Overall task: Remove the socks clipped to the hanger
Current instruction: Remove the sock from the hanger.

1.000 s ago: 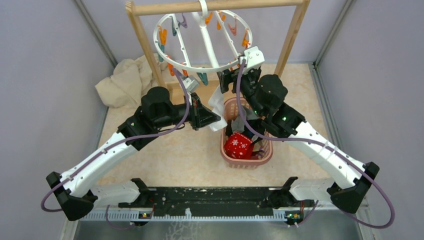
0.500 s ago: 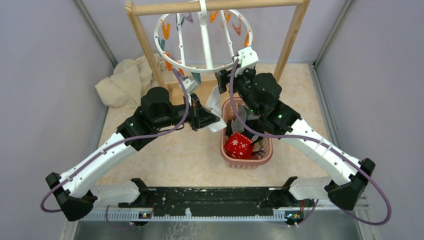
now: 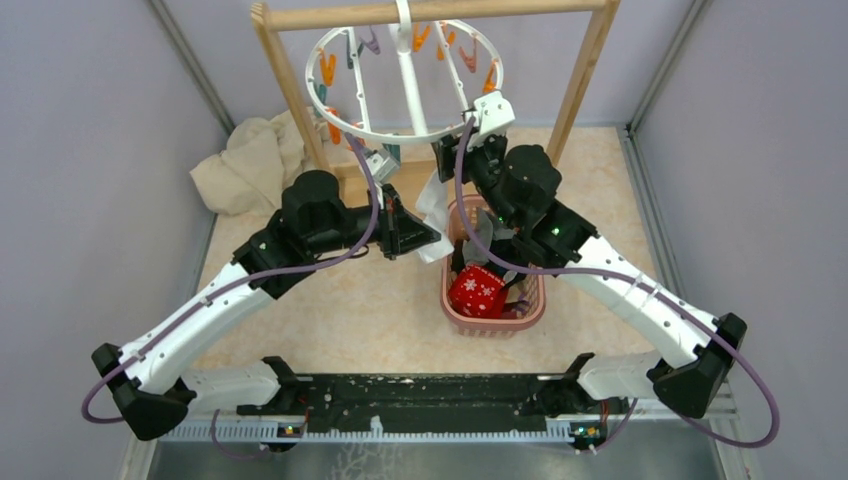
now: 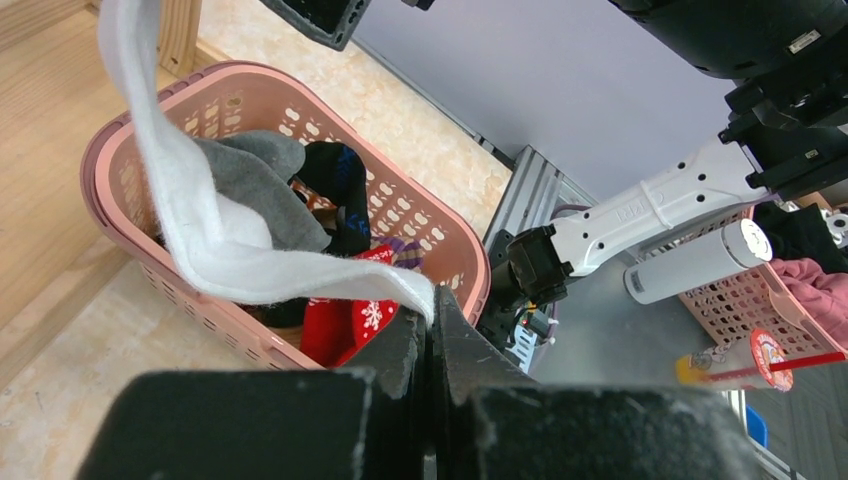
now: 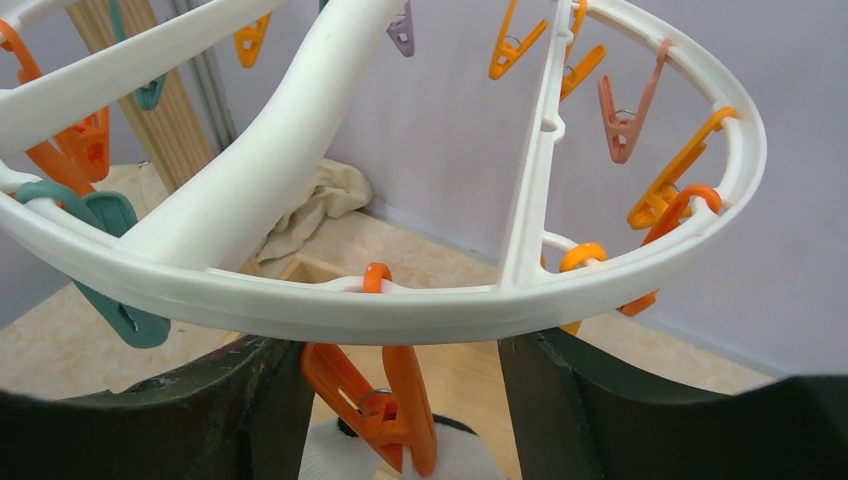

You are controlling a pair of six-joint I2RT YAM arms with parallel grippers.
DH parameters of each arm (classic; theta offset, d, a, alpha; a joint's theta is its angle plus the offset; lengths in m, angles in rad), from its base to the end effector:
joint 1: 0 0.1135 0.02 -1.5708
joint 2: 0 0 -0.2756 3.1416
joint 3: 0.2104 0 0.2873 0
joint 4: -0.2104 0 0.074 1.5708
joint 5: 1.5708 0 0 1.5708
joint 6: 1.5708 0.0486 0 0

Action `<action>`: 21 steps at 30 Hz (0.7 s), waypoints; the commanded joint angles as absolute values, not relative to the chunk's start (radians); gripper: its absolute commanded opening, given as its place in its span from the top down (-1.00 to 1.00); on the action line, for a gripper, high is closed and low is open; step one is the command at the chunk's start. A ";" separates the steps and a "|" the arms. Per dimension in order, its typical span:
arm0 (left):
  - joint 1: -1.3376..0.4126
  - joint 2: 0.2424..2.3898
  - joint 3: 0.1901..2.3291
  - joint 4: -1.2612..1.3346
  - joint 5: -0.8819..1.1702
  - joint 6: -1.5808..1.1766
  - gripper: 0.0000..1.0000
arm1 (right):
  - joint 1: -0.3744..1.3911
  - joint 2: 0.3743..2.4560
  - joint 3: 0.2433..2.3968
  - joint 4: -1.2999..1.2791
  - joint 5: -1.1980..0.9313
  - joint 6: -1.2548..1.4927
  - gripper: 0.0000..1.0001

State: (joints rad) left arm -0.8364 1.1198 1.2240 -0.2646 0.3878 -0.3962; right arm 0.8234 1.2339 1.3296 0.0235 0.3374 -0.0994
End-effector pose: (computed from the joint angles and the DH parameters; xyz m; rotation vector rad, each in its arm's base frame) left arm 0.1811 -0.2280 0.4314 0.7098 1.7480 -1.2137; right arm 0.2306 0.2251 0.4744 -0.3940 1.4138 0.3456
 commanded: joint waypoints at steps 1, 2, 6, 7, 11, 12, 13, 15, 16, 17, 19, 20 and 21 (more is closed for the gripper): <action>-0.842 1.130 1.266 -0.270 0.406 -0.388 0.98 | 0.822 1.236 1.340 0.117 0.322 -0.118 -0.21; -0.842 1.131 1.267 -0.271 0.407 -0.388 0.98 | 0.823 1.236 1.338 0.121 0.319 -0.119 -0.17; -0.842 1.139 1.271 -0.274 0.407 -0.385 0.98 | 0.822 1.236 1.336 0.132 0.310 -0.123 -0.15; -0.843 1.141 1.271 -0.273 0.408 -0.384 0.98 | 0.822 1.235 1.335 0.136 0.309 -0.126 -0.17; -0.842 1.144 1.271 -0.275 0.410 -0.382 0.98 | 0.823 1.232 1.329 0.144 0.310 -0.138 -0.46; -0.842 1.144 1.269 -0.274 0.410 -0.382 0.98 | 0.822 1.231 1.324 0.150 0.310 -0.140 -0.48; -0.843 1.145 1.269 -0.273 0.409 -0.381 0.98 | 0.822 1.229 1.321 0.155 0.310 -0.143 -0.47; -0.843 1.145 1.269 -0.273 0.408 -0.381 0.98 | 0.822 1.230 1.319 0.156 0.309 -0.150 -0.38; -0.842 1.146 1.269 -0.273 0.411 -0.382 0.98 | 0.822 1.232 1.320 0.156 0.307 -0.156 -0.33; -0.842 1.145 1.268 -0.273 0.410 -0.382 0.98 | 0.823 1.233 1.319 0.156 0.304 -0.161 -0.28; -0.843 1.146 1.266 -0.273 0.410 -0.382 0.98 | 0.824 1.234 1.316 0.159 0.304 -0.170 -0.26; -0.842 1.145 1.264 -0.273 0.410 -0.382 0.98 | 0.824 1.233 1.314 0.162 0.305 -0.176 -0.26; -0.842 1.145 1.263 -0.272 0.410 -0.383 0.98 | 0.824 1.231 1.309 0.166 0.308 -0.183 -0.26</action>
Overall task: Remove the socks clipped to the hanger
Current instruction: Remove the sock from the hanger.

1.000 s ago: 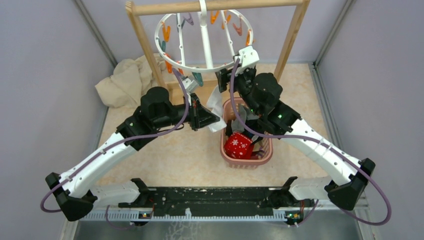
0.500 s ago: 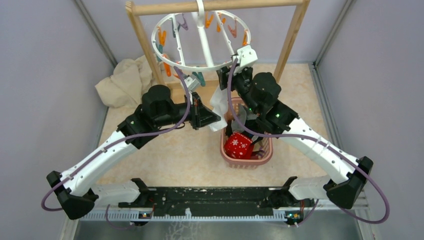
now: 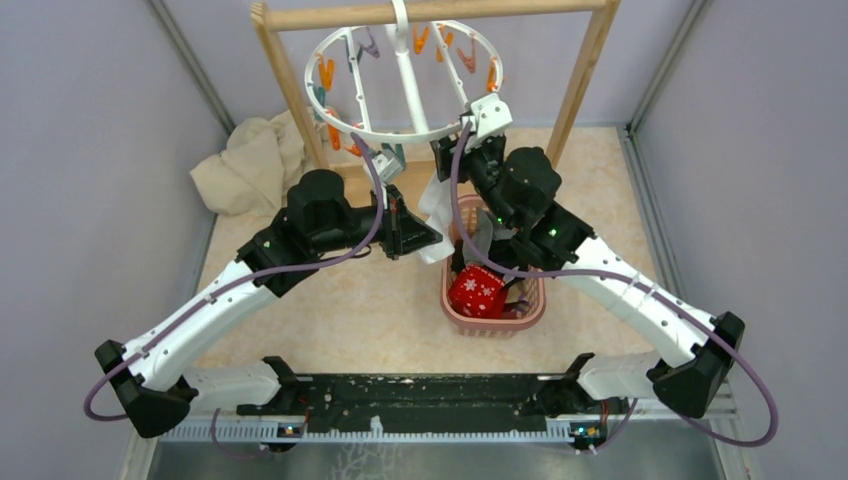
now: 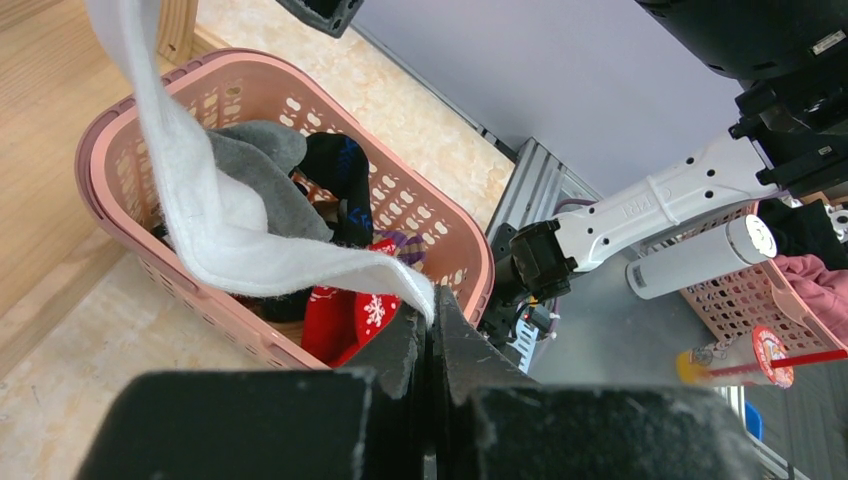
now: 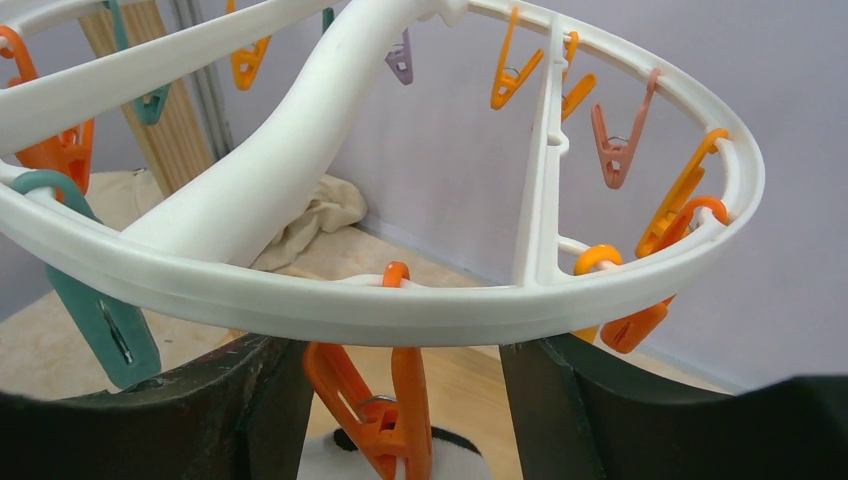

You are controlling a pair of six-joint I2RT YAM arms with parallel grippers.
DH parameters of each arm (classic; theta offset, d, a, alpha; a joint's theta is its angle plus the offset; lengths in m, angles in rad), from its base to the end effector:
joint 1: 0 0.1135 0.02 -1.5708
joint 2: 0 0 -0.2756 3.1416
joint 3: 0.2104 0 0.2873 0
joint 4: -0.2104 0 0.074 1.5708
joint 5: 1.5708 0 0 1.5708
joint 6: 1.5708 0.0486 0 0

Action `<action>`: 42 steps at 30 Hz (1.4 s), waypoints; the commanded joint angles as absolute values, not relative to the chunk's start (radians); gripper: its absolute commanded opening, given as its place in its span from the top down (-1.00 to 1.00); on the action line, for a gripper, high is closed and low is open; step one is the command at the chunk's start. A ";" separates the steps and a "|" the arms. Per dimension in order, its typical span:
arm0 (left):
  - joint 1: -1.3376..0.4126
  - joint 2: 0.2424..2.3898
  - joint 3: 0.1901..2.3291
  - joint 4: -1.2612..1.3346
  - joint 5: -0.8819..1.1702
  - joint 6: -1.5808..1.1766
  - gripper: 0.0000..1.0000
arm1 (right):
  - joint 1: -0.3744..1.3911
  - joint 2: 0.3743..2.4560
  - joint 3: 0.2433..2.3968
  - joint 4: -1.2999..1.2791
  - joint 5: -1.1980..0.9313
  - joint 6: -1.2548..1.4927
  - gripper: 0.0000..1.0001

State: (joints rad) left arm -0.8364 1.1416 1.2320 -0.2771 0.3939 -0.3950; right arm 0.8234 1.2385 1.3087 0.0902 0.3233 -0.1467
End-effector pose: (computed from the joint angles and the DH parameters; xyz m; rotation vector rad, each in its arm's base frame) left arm 0.1849 -0.2326 0.4272 0.7184 1.7750 -1.2120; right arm 0.2320 0.2277 0.4728 -0.4159 1.3650 0.3309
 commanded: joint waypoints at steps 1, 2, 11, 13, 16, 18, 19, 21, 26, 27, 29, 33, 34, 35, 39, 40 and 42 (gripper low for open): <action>-0.842 1.144 1.263 -0.273 0.411 -0.383 0.98 | 0.826 1.228 1.308 0.167 0.312 -0.190 -0.27; -0.842 1.143 1.260 -0.273 0.410 -0.383 0.98 | 0.829 1.226 1.308 0.167 0.317 -0.201 -0.27; -0.842 1.141 1.248 -0.267 0.412 -0.391 0.98 | 0.859 1.212 1.295 0.189 0.355 -0.265 -0.36; -0.843 1.140 1.245 -0.266 0.411 -0.393 0.98 | 0.867 1.210 1.289 0.198 0.363 -0.277 -0.37; -0.842 1.139 1.240 -0.265 0.410 -0.394 0.98 | 0.874 1.201 1.277 0.217 0.362 -0.284 -0.37; -0.843 1.138 1.237 -0.263 0.412 -0.395 0.98 | 0.874 1.200 1.276 0.222 0.362 -0.283 -0.37; -0.842 1.137 1.236 -0.262 0.411 -0.396 0.98 | 0.876 1.201 1.278 0.222 0.363 -0.283 -0.37; -0.842 1.137 1.235 -0.262 0.410 -0.396 0.98 | 0.876 1.201 1.278 0.225 0.365 -0.285 -0.37; -0.842 1.136 1.234 -0.262 0.411 -0.396 0.98 | 0.876 1.204 1.289 0.230 0.375 -0.284 -0.35; -0.842 1.138 1.235 -0.261 0.412 -0.396 0.98 | 0.876 1.207 1.293 0.228 0.377 -0.284 -0.32; -0.842 1.139 1.234 -0.260 0.414 -0.396 0.98 | 0.876 1.209 1.296 0.228 0.377 -0.283 -0.26; -0.843 1.139 1.233 -0.259 0.413 -0.396 0.98 | 0.876 1.213 1.301 0.232 0.383 -0.282 -0.11; -0.842 1.138 1.232 -0.259 0.414 -0.395 0.98 | 0.876 1.215 1.304 0.230 0.383 -0.281 -0.08; -0.842 1.138 1.231 -0.259 0.414 -0.395 0.98 | 0.876 1.217 1.307 0.231 0.383 -0.281 -0.04; -0.842 1.138 1.230 -0.260 0.413 -0.395 0.98 | 0.876 1.220 1.309 0.236 0.383 -0.279 0.07; -0.842 1.137 1.229 -0.261 0.413 -0.395 0.98 | 0.876 1.222 1.311 0.235 0.383 -0.278 0.10; -0.843 1.135 1.229 -0.260 0.413 -0.396 0.98 | 0.876 1.227 1.317 0.229 0.380 -0.276 0.19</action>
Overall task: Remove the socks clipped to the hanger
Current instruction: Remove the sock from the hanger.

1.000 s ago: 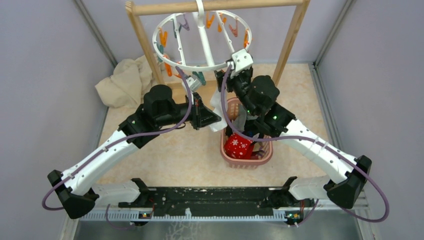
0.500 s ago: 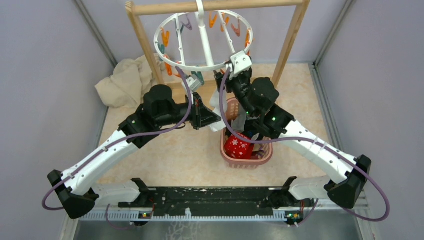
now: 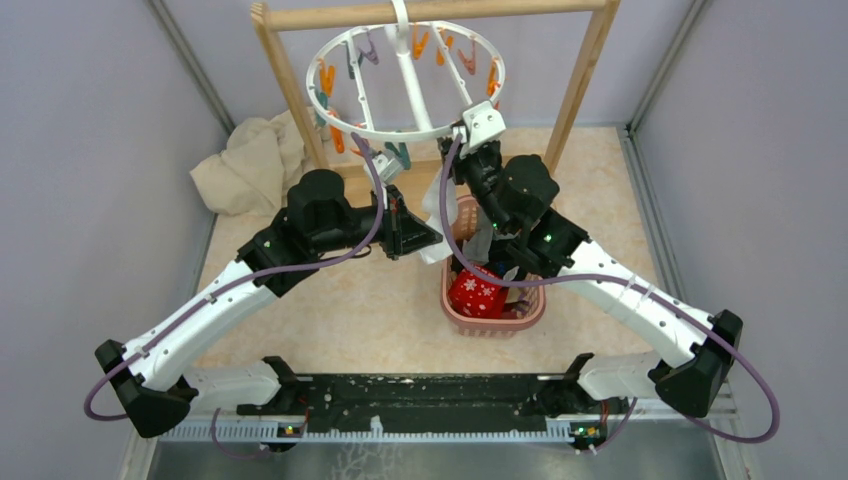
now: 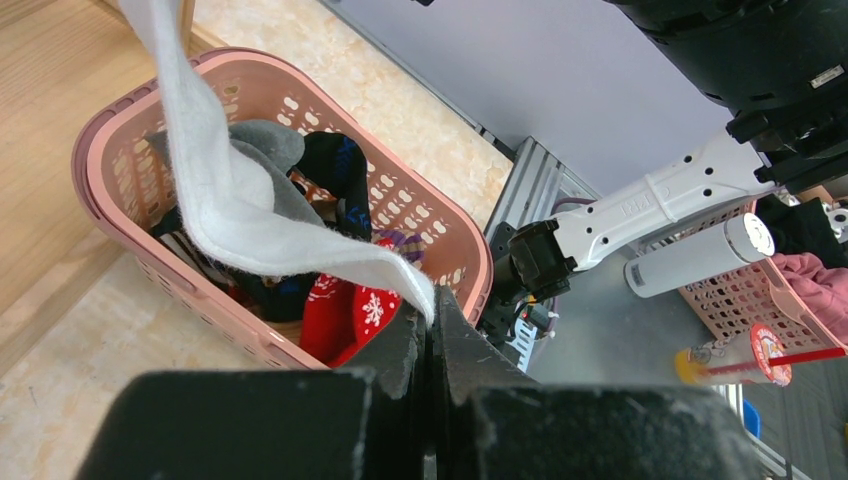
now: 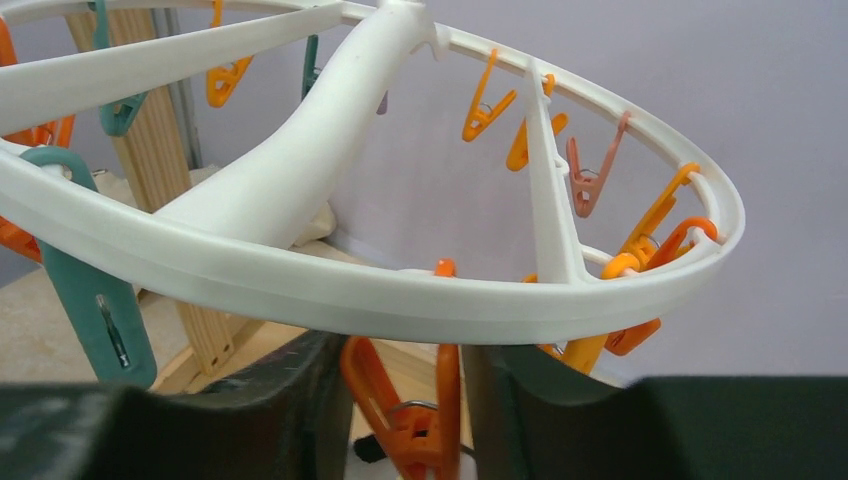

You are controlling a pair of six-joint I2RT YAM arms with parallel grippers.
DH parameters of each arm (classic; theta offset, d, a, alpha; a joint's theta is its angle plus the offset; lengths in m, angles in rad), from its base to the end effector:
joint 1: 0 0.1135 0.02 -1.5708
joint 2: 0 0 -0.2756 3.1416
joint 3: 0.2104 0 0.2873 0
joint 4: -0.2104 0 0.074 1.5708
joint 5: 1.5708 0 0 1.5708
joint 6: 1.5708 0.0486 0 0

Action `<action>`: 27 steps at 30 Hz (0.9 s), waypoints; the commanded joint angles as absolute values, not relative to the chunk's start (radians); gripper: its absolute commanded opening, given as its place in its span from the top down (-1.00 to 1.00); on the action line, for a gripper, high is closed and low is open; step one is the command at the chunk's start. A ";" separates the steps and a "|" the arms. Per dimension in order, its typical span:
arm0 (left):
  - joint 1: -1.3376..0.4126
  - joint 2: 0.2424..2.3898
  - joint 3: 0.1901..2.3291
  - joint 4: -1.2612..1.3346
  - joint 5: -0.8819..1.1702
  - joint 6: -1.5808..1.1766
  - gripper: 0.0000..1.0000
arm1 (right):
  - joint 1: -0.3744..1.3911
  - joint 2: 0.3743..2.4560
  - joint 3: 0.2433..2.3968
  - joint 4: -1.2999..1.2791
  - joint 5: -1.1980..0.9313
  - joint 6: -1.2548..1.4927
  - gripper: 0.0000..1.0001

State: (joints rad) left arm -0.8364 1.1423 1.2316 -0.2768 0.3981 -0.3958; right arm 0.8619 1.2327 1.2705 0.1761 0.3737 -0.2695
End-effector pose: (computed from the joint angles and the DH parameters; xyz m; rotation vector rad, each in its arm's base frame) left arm 0.1848 -0.2328 0.4269 0.7213 1.7757 -1.2158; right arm 0.2241 0.2341 0.4694 -0.4528 1.2994 0.2429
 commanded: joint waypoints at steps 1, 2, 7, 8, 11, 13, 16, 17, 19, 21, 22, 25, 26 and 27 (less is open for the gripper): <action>-0.843 1.136 1.228 -0.260 0.413 -0.395 0.98 | 0.876 1.230 1.320 0.228 0.380 -0.275 0.28; -0.842 1.136 1.228 -0.262 0.413 -0.394 0.98 | 0.876 1.231 1.322 0.226 0.380 -0.273 0.45; -0.842 1.134 1.227 -0.264 0.414 -0.394 0.98 | 0.876 1.236 1.332 0.220 0.383 -0.267 0.97; -0.842 1.133 1.226 -0.264 0.413 -0.394 0.98 | 0.876 1.236 1.334 0.219 0.384 -0.267 1.00; -0.842 1.132 1.227 -0.262 0.414 -0.395 0.98 | 0.876 1.234 1.331 0.219 0.383 -0.267 1.00; -0.842 1.131 1.228 -0.263 0.414 -0.396 0.98 | 0.876 1.229 1.325 0.222 0.385 -0.265 1.00; -0.842 1.131 1.233 -0.265 0.414 -0.396 0.98 | 0.876 1.224 1.320 0.221 0.384 -0.261 1.00; -0.842 1.132 1.235 -0.265 0.416 -0.396 0.98 | 0.876 1.223 1.317 0.221 0.384 -0.260 1.00; -0.842 1.132 1.240 -0.264 0.420 -0.396 0.98 | 0.876 1.220 1.311 0.221 0.383 -0.253 1.00; -0.842 1.133 1.246 -0.265 0.421 -0.396 0.98 | 0.875 1.216 1.304 0.220 0.382 -0.248 1.00; -0.843 1.134 1.247 -0.267 0.420 -0.396 0.97 | 0.874 1.217 1.301 0.217 0.380 -0.243 1.00; -0.843 1.138 1.249 -0.268 0.422 -0.394 0.97 | 0.875 1.216 1.295 0.212 0.376 -0.237 1.00; -0.842 1.139 1.249 -0.268 0.422 -0.394 0.97 | 0.873 1.215 1.293 0.212 0.376 -0.234 1.00; -0.842 1.142 1.249 -0.269 0.423 -0.394 0.97 | 0.870 1.214 1.290 0.212 0.374 -0.230 1.00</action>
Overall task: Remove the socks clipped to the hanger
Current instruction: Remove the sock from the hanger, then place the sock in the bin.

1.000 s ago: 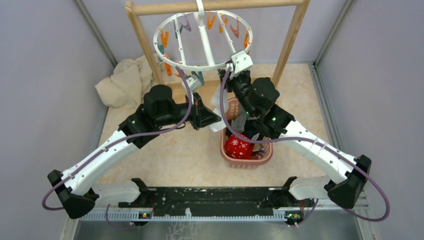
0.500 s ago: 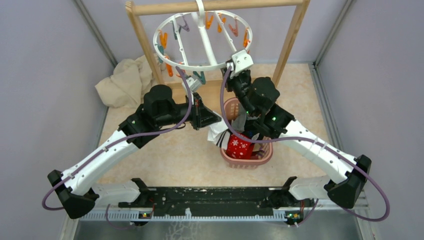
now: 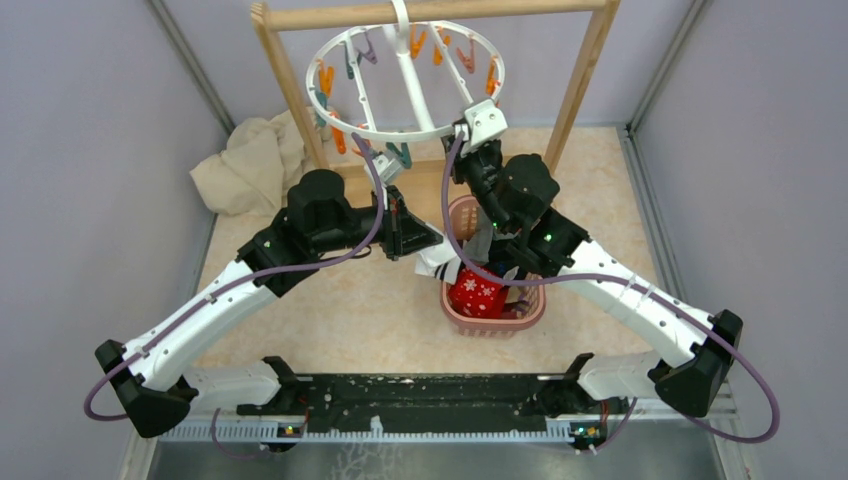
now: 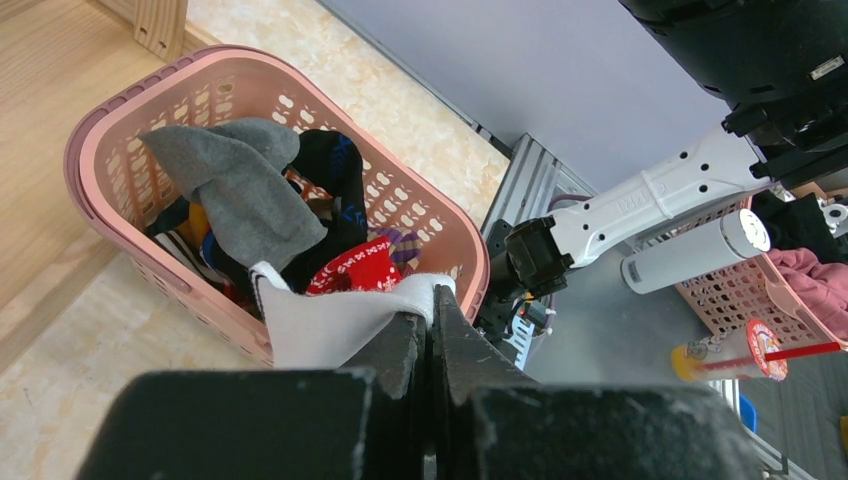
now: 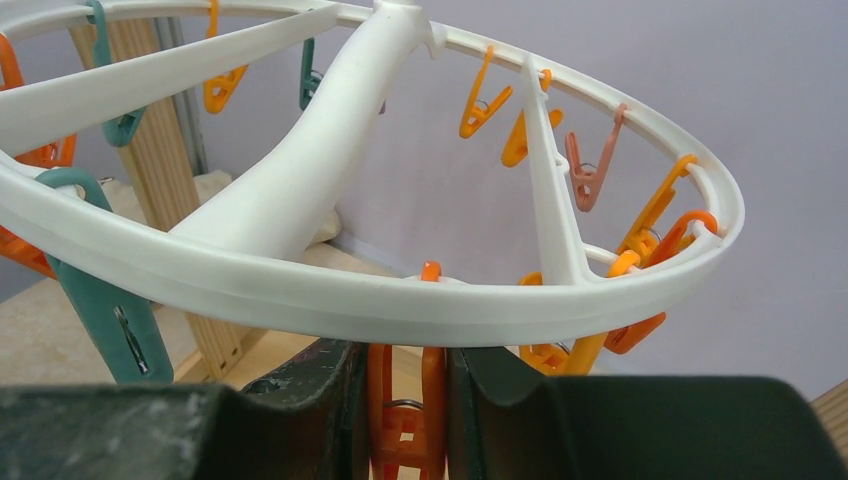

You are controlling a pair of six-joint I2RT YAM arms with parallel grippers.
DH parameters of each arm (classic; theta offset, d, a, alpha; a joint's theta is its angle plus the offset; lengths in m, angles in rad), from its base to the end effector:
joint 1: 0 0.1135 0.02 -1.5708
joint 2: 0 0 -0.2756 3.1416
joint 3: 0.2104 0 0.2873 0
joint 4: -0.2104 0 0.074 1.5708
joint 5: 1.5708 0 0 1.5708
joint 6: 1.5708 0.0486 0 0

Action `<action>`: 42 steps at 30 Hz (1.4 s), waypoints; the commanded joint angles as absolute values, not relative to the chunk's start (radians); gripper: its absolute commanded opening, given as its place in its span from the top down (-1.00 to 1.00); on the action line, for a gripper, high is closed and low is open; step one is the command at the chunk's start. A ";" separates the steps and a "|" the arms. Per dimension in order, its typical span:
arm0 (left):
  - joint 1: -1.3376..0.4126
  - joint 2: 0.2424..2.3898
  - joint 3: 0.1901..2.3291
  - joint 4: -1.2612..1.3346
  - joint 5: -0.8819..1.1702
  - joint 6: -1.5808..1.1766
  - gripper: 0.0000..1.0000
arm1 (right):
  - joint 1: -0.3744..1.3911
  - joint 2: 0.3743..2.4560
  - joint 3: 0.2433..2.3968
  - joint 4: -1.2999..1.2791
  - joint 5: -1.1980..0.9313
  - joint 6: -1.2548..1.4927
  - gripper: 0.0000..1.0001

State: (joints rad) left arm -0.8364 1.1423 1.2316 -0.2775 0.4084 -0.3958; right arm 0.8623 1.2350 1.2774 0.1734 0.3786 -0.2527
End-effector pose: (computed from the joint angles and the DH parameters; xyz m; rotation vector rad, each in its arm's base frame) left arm 0.1844 -0.2330 0.4268 0.7297 1.7750 -1.2242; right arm 0.2243 0.2341 0.4711 -0.4374 1.3036 0.2545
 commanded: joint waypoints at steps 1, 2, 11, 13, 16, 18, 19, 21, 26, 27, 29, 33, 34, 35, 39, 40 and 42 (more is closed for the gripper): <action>-0.842 1.145 1.252 -0.273 0.423 -0.394 0.97 | 0.864 1.213 1.288 0.210 0.372 -0.224 1.00; -0.842 1.148 1.258 -0.276 0.422 -0.394 0.97 | 0.860 1.211 1.285 0.210 0.367 -0.215 1.00; -0.842 1.149 1.286 -0.265 0.454 -0.412 0.97 | 0.801 1.212 1.289 0.154 0.310 -0.145 0.58; -0.842 1.149 1.291 -0.260 0.462 -0.415 0.97 | 0.799 1.216 1.293 0.140 0.305 -0.138 0.37; -0.842 1.150 1.296 -0.245 0.478 -0.423 0.95 | 0.798 1.212 1.291 0.125 0.304 -0.127 0.13; -0.842 1.150 1.299 -0.240 0.482 -0.426 0.95 | 0.798 1.204 1.283 0.121 0.297 -0.119 -0.05; -0.842 1.150 1.303 -0.240 0.481 -0.426 0.95 | 0.798 1.200 1.278 0.120 0.297 -0.117 -0.10; -0.843 1.151 1.309 -0.241 0.482 -0.426 0.95 | 0.798 1.190 1.267 0.117 0.298 -0.110 -0.22; -0.842 1.161 1.331 -0.239 0.491 -0.427 0.95 | 0.796 1.164 1.236 0.100 0.302 -0.089 -0.69; -0.842 1.162 1.337 -0.238 0.493 -0.426 0.94 | 0.796 1.156 1.227 0.097 0.299 -0.084 -0.83; -0.843 1.168 1.346 -0.237 0.495 -0.426 0.94 | 0.796 1.138 1.208 0.090 0.300 -0.070 -0.97; -0.844 1.179 1.363 -0.228 0.507 -0.429 0.94 | 0.795 1.087 1.156 0.075 0.317 -0.027 -0.97; -0.844 1.182 1.367 -0.224 0.509 -0.429 0.94 | 0.794 1.065 1.143 0.068 0.325 -0.016 -0.97; -0.844 1.185 1.371 -0.221 0.512 -0.430 0.94 | 0.793 1.050 1.130 0.060 0.334 -0.009 -0.97; -0.844 1.208 1.396 -0.201 0.528 -0.433 0.94 | 0.794 0.975 1.088 0.017 0.404 0.047 -0.97; -0.845 1.216 1.404 -0.194 0.535 -0.435 0.94 | 0.793 0.958 1.077 0.006 0.428 0.058 -0.97; -0.845 1.232 1.417 -0.169 0.552 -0.444 0.94 | 0.792 0.921 1.062 -0.021 0.479 0.076 -0.97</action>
